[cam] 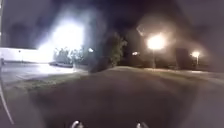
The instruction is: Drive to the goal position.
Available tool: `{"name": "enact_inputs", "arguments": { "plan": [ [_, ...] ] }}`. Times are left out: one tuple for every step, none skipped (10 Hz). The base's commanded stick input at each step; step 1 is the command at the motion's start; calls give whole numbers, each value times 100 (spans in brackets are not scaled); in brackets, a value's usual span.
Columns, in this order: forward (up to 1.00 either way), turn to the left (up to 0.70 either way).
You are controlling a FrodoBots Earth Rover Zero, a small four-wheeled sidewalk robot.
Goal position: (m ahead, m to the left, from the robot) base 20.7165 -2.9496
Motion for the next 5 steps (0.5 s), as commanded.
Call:
{"name": "enact_inputs", "arguments": {
  "plan": [
    [50, 0],
    [50, 0],
    [50, 0],
    [50, 0],
    [50, 0]
  ]
}}
